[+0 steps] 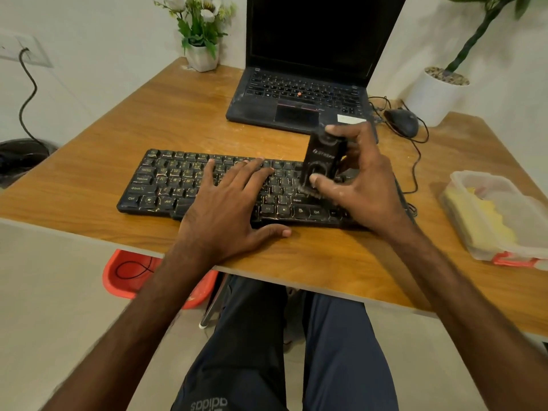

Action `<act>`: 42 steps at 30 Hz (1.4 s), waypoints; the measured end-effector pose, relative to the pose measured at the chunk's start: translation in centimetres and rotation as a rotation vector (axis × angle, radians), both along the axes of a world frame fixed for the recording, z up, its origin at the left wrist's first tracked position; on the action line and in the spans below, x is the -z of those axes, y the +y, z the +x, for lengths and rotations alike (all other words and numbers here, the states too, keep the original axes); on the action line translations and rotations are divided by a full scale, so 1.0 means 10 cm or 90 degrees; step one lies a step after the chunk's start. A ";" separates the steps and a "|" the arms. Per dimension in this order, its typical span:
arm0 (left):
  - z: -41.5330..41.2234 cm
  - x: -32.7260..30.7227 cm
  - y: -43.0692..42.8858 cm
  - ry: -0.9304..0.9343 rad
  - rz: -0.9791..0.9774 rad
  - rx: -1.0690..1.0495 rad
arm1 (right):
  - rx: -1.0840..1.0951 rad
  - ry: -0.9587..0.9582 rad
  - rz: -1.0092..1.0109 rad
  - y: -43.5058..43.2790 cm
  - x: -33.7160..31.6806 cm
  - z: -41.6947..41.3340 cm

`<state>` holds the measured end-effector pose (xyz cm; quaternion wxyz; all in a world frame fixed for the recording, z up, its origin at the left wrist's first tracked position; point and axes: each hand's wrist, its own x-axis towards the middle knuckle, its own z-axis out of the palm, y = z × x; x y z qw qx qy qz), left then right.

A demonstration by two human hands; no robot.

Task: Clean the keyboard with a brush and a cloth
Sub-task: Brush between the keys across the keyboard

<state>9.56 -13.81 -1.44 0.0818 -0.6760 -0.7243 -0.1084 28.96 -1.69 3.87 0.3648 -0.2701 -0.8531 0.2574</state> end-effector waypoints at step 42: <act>0.00 0.03 0.00 -0.031 0.036 0.012 | -0.131 -0.086 0.220 -0.31 0.15 0.04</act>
